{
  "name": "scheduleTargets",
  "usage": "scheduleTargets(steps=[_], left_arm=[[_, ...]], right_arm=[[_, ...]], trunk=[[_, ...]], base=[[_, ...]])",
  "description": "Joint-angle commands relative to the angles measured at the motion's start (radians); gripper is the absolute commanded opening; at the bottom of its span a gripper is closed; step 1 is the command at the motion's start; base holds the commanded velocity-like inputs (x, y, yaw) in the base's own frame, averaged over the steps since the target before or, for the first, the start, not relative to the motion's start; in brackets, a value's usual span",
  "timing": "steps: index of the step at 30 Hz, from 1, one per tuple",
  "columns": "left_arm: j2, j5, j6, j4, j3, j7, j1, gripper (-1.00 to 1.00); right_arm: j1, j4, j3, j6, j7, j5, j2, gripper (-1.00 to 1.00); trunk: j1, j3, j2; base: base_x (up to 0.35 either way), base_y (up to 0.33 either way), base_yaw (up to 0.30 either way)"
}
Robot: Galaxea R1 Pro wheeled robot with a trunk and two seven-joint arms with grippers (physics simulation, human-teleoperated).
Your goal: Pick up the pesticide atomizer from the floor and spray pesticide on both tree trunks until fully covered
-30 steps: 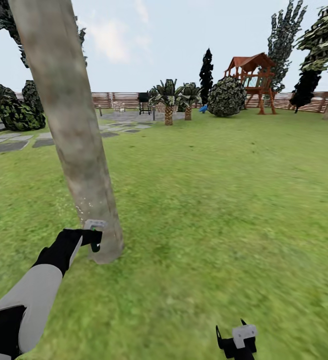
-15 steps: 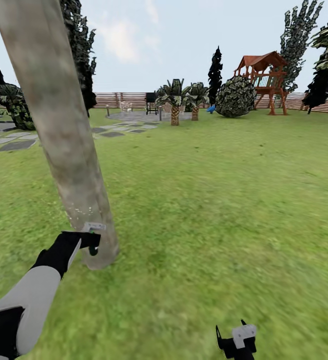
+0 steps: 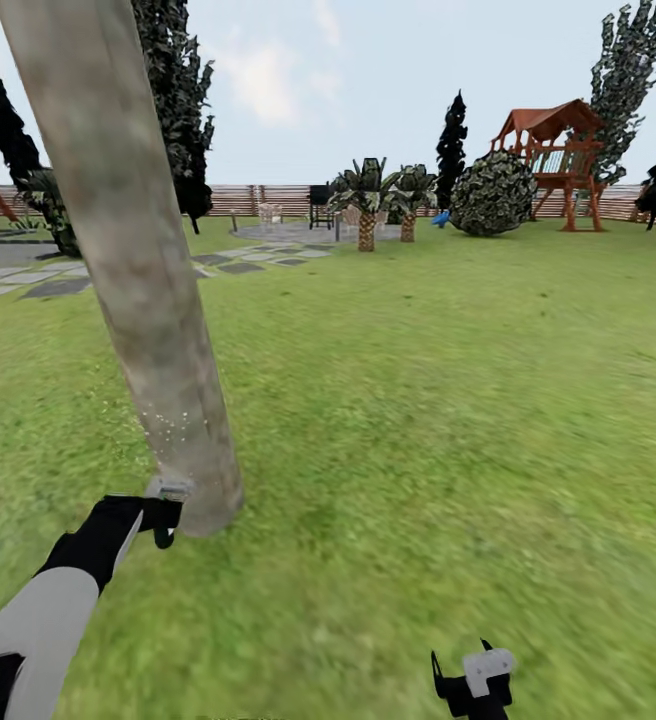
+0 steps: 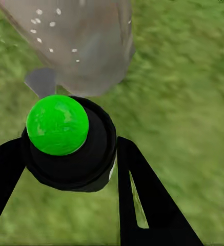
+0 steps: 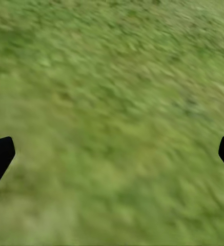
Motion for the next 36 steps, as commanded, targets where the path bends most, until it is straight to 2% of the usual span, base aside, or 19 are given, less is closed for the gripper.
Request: scheduleTargets(steps=[1, 2, 3, 4, 8, 15, 22, 36], left_arm=[[-0.019, -0.016, 0.002, -0.002, 0.006, -0.009, 0.0, -1.0], [-0.03, -0.016, 0.002, -0.003, 0.006, -0.009, 0.0, -1.0], [-0.053, -0.016, 0.003, -0.015, 0.007, -0.01, 0.0, -1.0], [-0.054, -0.019, 0.004, -0.011, 0.006, -0.01, 0.0, -1.0], [-0.044, -0.016, 0.003, 0.003, 0.011, -0.009, 0.006, -1.0], [-0.014, -0.015, 0.002, 0.025, 0.014, -0.01, 0.057, -1.0], [-0.028, -0.015, 0.001, 0.027, 0.012, -0.008, 0.06, -1.0], [-0.035, -0.009, -0.007, 0.028, 0.015, -0.008, 0.06, -1.0]], right_arm=[[-0.001, 0.001, -0.005, -0.002, -0.006, 0.011, 0.0, 1.0], [-0.001, 0.001, -0.005, -0.002, -0.006, 0.011, 0.0, 1.0], [-0.001, 0.001, -0.005, -0.002, -0.007, 0.011, 0.0, 1.0], [-0.001, 0.001, -0.005, -0.002, -0.007, 0.011, -0.001, 1.0], [-0.001, 0.001, -0.006, -0.002, -0.007, 0.011, -0.001, 1.0], [-0.001, 0.001, -0.006, -0.002, -0.007, 0.01, -0.003, 1.0], [-0.001, 0.001, -0.006, -0.002, -0.007, 0.01, -0.002, 1.0], [-0.001, 0.001, -0.005, -0.002, -0.007, 0.011, -0.002, 1.0]], trunk=[[0.0, -0.001, 0.0], [0.0, -0.001, 0.0], [0.0, -0.001, 0.0], [0.0, -0.001, 0.0], [0.0, -0.001, 0.0], [0.0, -0.001, 0.0], [0.0, -0.001, 0.0], [0.0, -0.001, 0.0]], base=[[0.0, 0.0, 0.276], [0.0, 0.0, 0.277], [0.061, -0.015, 0.067], [0.151, -0.08, 0.022], [0.205, -0.124, 0.006], [0.202, -0.147, 0.0], [0.033, -0.196, 0.039], [0.147, -0.243, 0.248]])
